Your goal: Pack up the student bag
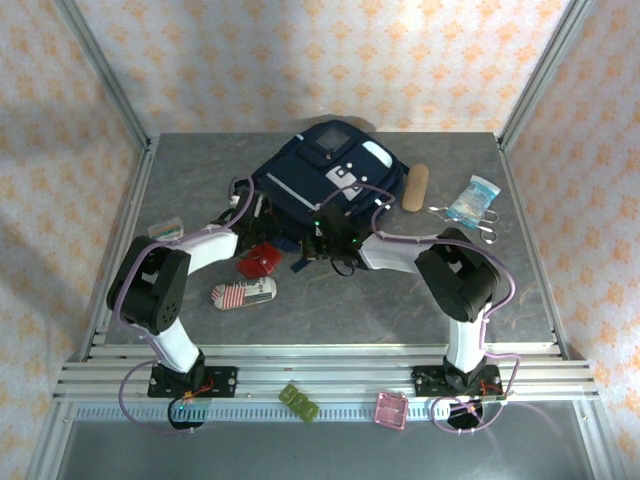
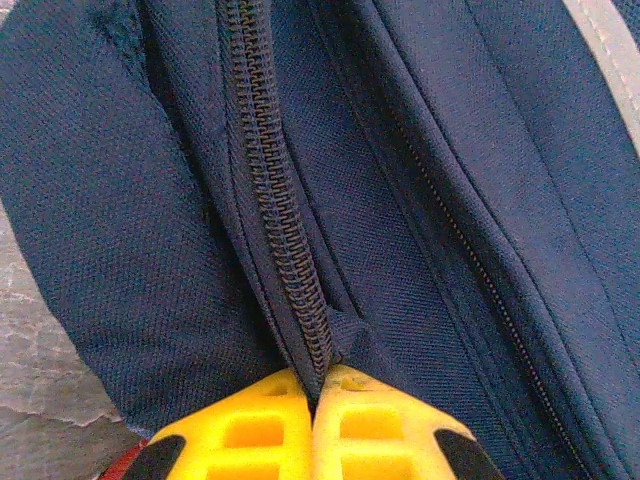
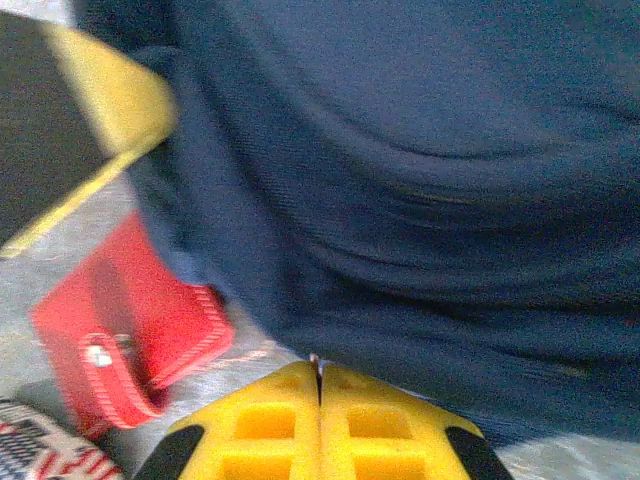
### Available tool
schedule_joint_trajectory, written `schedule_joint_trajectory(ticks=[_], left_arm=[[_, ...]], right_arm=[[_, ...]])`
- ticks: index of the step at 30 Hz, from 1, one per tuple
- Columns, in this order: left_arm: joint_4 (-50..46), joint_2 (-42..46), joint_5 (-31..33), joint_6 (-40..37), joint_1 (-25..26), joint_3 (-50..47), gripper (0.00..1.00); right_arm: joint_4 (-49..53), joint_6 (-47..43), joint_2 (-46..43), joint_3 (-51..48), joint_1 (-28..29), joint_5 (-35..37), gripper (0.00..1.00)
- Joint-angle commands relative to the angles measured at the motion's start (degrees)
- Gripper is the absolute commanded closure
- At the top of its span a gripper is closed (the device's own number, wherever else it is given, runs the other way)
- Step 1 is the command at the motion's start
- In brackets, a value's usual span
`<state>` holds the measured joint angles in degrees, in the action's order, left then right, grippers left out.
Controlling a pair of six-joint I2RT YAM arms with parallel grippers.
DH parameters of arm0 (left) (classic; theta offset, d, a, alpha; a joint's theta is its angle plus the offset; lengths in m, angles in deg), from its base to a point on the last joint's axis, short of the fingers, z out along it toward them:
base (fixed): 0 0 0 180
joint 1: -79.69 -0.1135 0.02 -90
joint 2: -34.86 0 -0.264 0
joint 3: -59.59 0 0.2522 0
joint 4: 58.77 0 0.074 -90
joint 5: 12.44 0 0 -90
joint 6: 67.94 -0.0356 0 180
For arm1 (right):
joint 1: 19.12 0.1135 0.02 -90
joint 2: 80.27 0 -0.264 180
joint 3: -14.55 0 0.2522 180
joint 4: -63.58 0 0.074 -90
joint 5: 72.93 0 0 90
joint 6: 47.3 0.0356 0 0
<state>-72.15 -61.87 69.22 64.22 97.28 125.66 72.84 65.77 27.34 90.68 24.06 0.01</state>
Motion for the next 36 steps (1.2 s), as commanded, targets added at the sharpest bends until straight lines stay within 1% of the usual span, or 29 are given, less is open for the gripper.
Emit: schedule_joint_trajectory(ticks=[1, 3, 9, 11, 13, 16, 21, 25, 27, 30, 33, 36], left_arm=[[2.2, 3.2, 1.2, -0.7, -2.8, -1.3, 1.0], [1.9, 4.1, 0.6, -1.3, -3.7, -1.5, 1.0], [1.2, 5.2, 0.2, -2.8, -5.4, -1.4, 1.0], [1.0, 5.1, 0.2, -3.2, -5.6, -1.3, 1.0], [0.9, 5.0, 0.2, -3.4, -5.7, -1.2, 1.0], [0.9, 4.9, 0.1, -3.5, -5.9, -1.2, 1.0], [0.6, 5.0, 0.1, -4.3, -6.1, -0.9, 1.0], [-0.5, 4.9, 0.1, -5.6, -6.2, 0.2, 1.0], [-1.4, 5.1, 1.3, -6.9, -6.4, 1.0, 1.0], [-3.7, 5.1, 3.0, -9.6, -6.8, 3.0, 1.0], [-5.3, 5.1, 5.0, -11.4, -6.9, 4.0, 1.0], [-5.9, 4.9, 5.8, -11.9, -6.9, 3.9, 1.0]], right_arm=[[2.7, -1.2, -3.6, -4.3, -4.3, 6.6, 1.0], [3.0, -1.4, -4.3, -6.3, -6.9, 8.7, 1.0], [0.8, -0.7, -5.6, -10.6, -16.1, 18.6, 1.0], [-1.0, 0.4, -6.3, -11.2, -18.4, 20.8, 1.0], [-2.9, 0.6, -6.7, -11.2, -19.3, 23.1, 1.0], [-5.4, 0.4, -6.8, -10.3, -19.4, 22.2, 1.0], [-5.2, 0.4, -6.3, -8.7, -19.4, 22.2, 1.0], [-5.3, -0.3, -8.4, -9.4, -19.2, 16.5, 1.0], [-5.5, -0.9, -9.8, -9.7, -19.2, 14.5, 0.9], [-5.0, -2.2, -10.6, -8.3, -19.2, 12.5, 0.68], [-2.5, -3.1, -8.2, -3.7, -19.4, 12.6, 0.55], [1.1, -3.8, -3.2, 3.6, -19.9, 11.1, 0.49]])
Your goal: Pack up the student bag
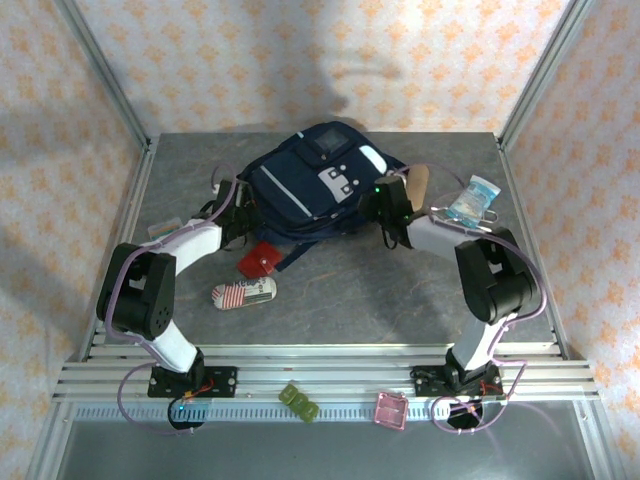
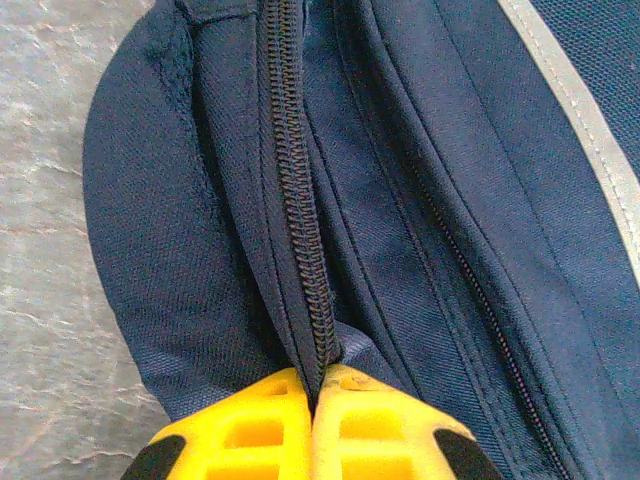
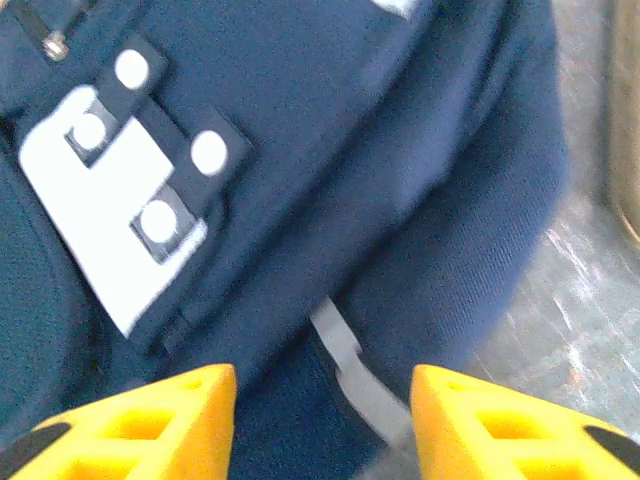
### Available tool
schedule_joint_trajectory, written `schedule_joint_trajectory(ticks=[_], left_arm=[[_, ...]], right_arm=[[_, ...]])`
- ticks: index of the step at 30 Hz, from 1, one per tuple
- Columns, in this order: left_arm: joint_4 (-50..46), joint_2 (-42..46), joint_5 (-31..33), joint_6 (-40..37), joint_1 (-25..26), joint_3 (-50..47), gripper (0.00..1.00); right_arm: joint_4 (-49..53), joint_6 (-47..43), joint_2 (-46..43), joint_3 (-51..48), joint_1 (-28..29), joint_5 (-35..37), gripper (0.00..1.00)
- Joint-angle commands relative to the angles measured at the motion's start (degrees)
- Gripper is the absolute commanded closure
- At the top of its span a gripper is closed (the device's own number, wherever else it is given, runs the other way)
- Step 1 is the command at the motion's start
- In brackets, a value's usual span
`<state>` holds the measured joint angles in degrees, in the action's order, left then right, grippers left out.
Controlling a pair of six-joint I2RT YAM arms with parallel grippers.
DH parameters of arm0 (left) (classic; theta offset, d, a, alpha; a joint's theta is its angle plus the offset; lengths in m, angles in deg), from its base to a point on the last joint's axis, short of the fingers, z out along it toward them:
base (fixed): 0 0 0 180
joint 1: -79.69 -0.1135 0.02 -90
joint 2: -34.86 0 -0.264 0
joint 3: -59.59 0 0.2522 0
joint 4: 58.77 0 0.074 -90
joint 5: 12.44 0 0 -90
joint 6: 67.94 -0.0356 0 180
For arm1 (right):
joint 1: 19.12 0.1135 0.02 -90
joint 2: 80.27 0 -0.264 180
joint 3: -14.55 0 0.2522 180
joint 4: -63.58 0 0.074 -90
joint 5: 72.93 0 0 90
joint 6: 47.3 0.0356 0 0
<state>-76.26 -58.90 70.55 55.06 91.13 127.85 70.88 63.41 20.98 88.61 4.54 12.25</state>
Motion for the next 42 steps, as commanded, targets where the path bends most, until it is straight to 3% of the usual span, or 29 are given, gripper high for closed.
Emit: schedule_joint_trajectory(ticks=[1, 8, 16, 24, 26, 29, 33, 39, 40, 42], left_arm=[[-1.7, 2.0, 4.4, -2.8, -0.8, 1.4, 1.0], [-1.0, 1.1, 5.6, -3.1, -1.4, 1.4, 1.0], [-0.8, -4.9, 6.9, -4.7, -3.5, 7.7, 1.0], [-2.4, -14.4, 5.8, -6.0, -4.9, 20.1, 0.97], [-2.7, -15.2, 4.7, -6.3, -4.9, 22.5, 0.85], [-2.9, -16.2, 2.7, -6.4, -4.7, 23.9, 0.62], [-2.6, -10.9, 0.9, -6.0, -4.2, 20.9, 0.52], [3.2, -0.2, -5.2, -3.5, -3.7, 10.8, 0.4], [5.1, 1.5, -6.8, -3.6, -3.7, 9.2, 0.05], [7.3, 4.3, -7.4, -4.1, -3.7, 7.0, 0.01]], right_arm=[[4.8, -1.8, 5.5, 9.0, -0.5, -1.6, 0.48], [16.2, -1.8, 18.3, 24.0, -0.9, -2.1, 0.62], [15.4, -0.1, 12.6, 9.7, 0.9, -4.9, 0.73], [12.4, 6.6, 4.6, -3.8, 10.7, -10.6, 0.73], [11.0, 8.3, 2.5, -5.6, 12.6, -10.9, 0.7], [11.0, 8.6, -0.2, -5.2, 12.9, -9.2, 0.58], [12.9, 6.0, -1.4, -1.0, 12.6, -6.9, 0.5], [13.7, 3.2, -2.4, 2.9, 12.6, -6.3, 0.48], [13.2, 2.8, -3.2, 2.7, 12.5, -5.8, 0.48], [12.5, 2.4, -4.3, 2.4, 12.5, -4.5, 0.47]])
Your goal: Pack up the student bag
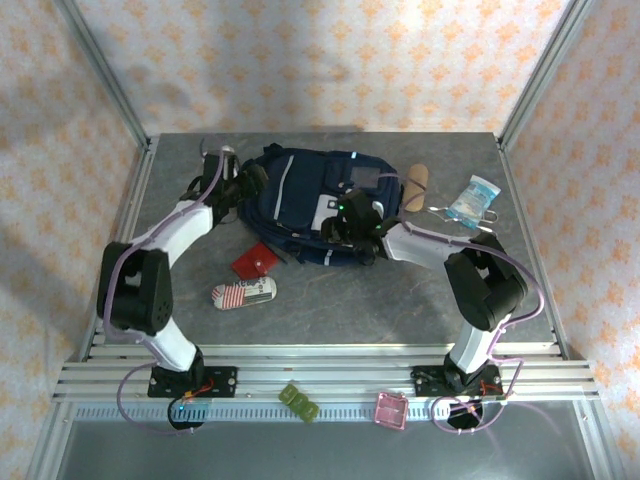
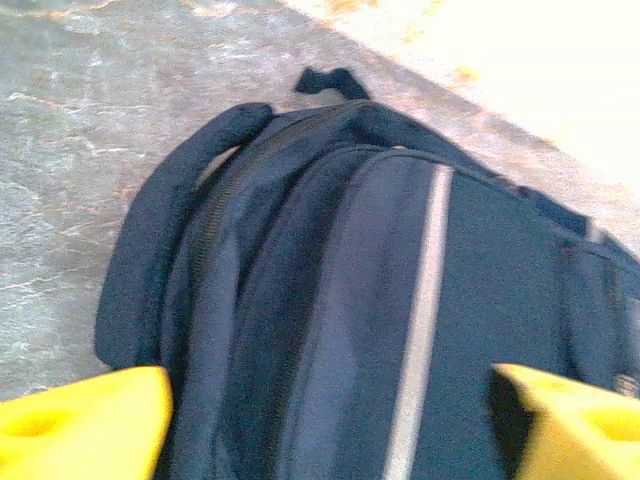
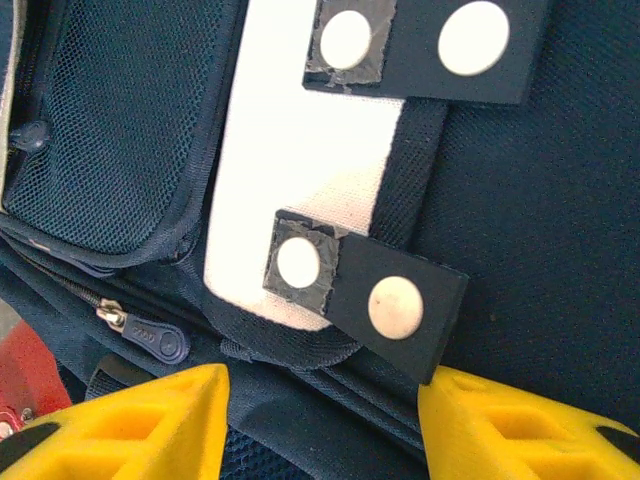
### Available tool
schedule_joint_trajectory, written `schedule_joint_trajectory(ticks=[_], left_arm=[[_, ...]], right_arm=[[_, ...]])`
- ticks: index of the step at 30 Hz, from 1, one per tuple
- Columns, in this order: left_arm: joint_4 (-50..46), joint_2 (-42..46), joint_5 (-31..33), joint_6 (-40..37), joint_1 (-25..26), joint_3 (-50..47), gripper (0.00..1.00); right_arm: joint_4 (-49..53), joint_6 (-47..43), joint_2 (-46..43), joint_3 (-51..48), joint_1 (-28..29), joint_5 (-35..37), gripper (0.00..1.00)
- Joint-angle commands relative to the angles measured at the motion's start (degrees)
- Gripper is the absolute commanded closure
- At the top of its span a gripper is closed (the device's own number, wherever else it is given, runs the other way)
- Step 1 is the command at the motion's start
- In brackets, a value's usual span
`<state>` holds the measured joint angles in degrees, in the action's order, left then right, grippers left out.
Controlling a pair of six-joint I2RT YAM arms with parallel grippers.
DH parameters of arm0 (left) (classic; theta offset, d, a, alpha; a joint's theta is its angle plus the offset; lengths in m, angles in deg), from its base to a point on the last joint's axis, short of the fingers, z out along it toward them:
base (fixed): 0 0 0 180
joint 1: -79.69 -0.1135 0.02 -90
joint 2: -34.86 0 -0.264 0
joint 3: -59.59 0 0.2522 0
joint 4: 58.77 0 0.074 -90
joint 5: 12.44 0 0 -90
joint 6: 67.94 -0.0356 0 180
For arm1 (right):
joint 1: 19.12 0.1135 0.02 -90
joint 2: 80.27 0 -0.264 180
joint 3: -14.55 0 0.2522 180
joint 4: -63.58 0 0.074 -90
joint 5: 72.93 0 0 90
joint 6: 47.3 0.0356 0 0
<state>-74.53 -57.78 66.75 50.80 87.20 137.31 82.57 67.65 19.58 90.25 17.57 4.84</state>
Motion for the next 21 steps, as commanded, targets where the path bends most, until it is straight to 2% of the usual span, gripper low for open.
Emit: schedule_joint_trajectory(ticks=[1, 6, 8, 11, 12, 15, 17, 19, 21], left_arm=[[6.8, 4.4, -4.4, -0.6, 0.2, -3.4, 0.01], [9.3, 9.0, -5.4, 0.3, 0.3, -6.1, 0.01], [9.3, 10.8, -2.3, 2.3, 1.0, -6.8, 0.01], [12.2, 15.3, -1.7, 8.9, 1.4, -9.6, 0.01], [15.2, 17.6, -3.2, 11.6, 1.5, -11.6, 0.01], [27.5, 23.5, -12.7, 16.4, 1.2, -18.1, 0.01], [31.1, 25.2, -15.9, 18.5, 1.2, -19.9, 0.01], [39.8, 25.7, -17.6, 23.7, 1.3, -24.4, 0.01], [53.7, 25.9, -16.4, 31.1, 1.7, -31.1, 0.01]], right_arm=[[0.4, -2.2, -3.5, 0.5, -0.6, 3.5, 0.45], [-2.9, -3.9, -7.2, -1.6, -0.8, 5.9, 0.39], [-5.3, -4.6, -9.0, -3.0, -1.2, 6.5, 0.36], [-7.3, -5.2, -10.7, -4.0, -2.1, 6.7, 0.35], [-8.1, -5.4, -11.2, -4.5, -2.4, 6.4, 0.35], [-9.9, -6.0, -12.1, -5.3, -2.8, 6.4, 0.35], [-11.1, -6.2, -12.9, -6.1, -2.8, 6.8, 0.35], [-11.6, -6.0, -13.3, -6.5, -3.0, 7.2, 0.35], [-11.4, -5.7, -13.5, -6.5, -3.4, 6.9, 0.35]])
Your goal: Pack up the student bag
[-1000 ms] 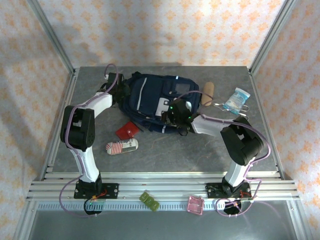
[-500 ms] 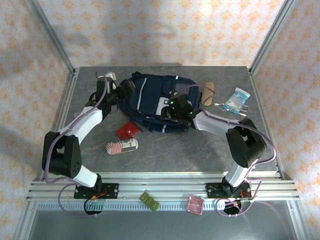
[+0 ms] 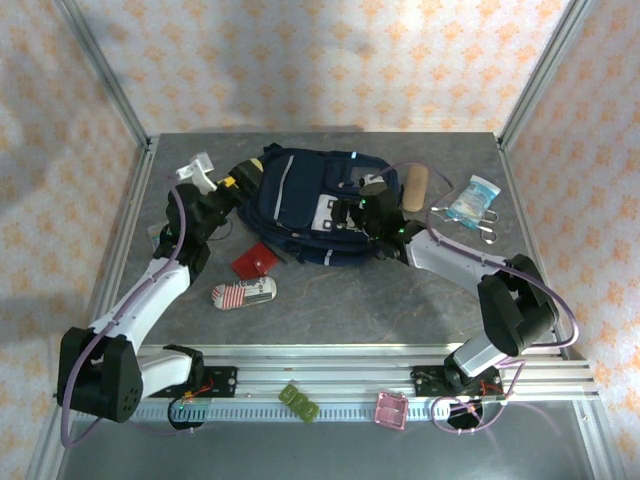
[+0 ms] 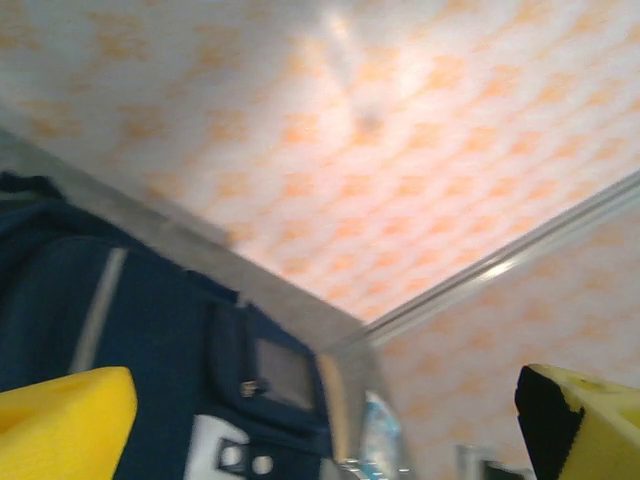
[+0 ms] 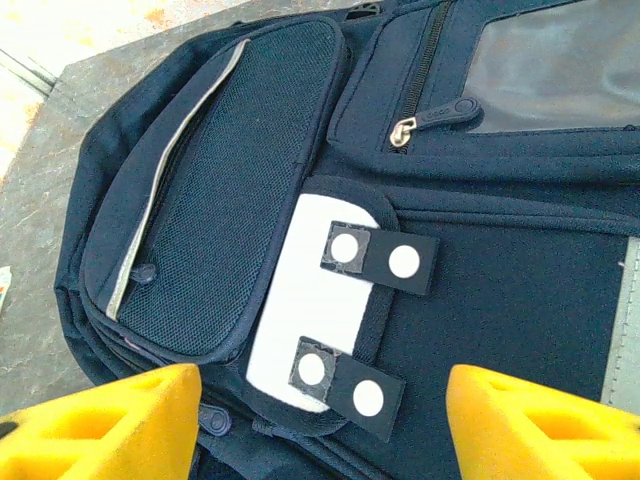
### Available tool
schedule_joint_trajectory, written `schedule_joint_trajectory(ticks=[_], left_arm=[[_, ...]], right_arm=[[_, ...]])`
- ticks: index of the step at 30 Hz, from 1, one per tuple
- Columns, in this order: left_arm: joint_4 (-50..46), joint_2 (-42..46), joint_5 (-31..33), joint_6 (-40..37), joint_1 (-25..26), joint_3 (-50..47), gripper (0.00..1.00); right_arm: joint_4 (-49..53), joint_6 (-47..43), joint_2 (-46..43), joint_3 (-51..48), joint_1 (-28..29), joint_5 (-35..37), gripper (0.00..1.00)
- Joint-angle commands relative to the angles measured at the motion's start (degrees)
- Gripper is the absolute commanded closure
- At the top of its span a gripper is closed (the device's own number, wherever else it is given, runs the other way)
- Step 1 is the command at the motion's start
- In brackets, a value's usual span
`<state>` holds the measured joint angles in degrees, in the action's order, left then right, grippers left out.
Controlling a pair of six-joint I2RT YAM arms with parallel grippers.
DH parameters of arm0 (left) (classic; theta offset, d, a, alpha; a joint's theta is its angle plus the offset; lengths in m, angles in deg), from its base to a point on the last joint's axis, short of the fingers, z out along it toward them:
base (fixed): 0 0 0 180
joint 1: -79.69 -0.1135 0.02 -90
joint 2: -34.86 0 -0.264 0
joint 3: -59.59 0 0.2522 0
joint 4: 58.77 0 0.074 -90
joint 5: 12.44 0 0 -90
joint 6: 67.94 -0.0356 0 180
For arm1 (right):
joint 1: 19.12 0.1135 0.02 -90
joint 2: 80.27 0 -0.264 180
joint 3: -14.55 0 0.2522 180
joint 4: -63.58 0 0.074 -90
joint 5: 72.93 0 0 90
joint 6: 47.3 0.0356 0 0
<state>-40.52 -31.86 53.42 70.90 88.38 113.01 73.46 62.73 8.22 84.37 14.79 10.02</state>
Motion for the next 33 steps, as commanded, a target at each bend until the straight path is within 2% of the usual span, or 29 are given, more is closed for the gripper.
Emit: schedule_joint_trajectory(ticks=[1, 2, 4, 6, 11, 12, 17, 21, 26, 33], left_arm=[[21.9, 0.0, -2.1, 13.5, 0.7, -8.5, 0.01], [19.5, -0.1, -2.3, 13.0, 1.1, -7.8, 0.01], [1.8, -0.8, -1.8, 6.2, 3.0, -1.9, 0.01], [-2.6, -0.8, 0.4, 1.4, 6.4, -1.1, 0.01], [-22.6, -7.3, 2.5, -2.3, 10.2, 7.1, 0.18], [-27.1, -9.1, 3.8, -3.4, 11.7, 9.5, 0.23], [-42.8, -15.9, 14.4, -6.2, 19.6, 19.1, 0.3], [-52.3, -22.7, 18.8, -5.0, 21.6, 25.4, 0.39], [-63.4, -31.4, 26.6, -5.2, 24.7, 34.5, 0.4], [-65.0, -38.2, 27.7, -1.1, 25.1, 37.5, 0.38]], right_arm=[[-2.0, -0.7, -2.3, -0.7, -0.7, 1.7, 0.35], [-1.8, -0.8, -2.5, -0.8, -0.8, 1.8, 0.34], [-1.2, -0.8, -2.9, -1.2, -1.2, 2.1, 0.34], [-0.4, -0.9, -3.0, -1.4, -1.8, 2.4, 0.34], [0.3, -0.3, -2.6, -2.6, -3.5, 2.0, 0.34], [0.7, -0.5, -2.3, -2.6, -3.7, 1.9, 0.34], [2.1, -0.9, -0.2, -1.7, -3.7, 2.3, 0.34], [1.8, -0.7, 1.6, -1.9, -3.7, 1.3, 0.34], [0.5, 0.0, 3.2, -2.5, -3.7, -0.4, 0.34], [-0.6, -0.1, 3.6, -3.5, -3.7, -0.1, 0.34]])
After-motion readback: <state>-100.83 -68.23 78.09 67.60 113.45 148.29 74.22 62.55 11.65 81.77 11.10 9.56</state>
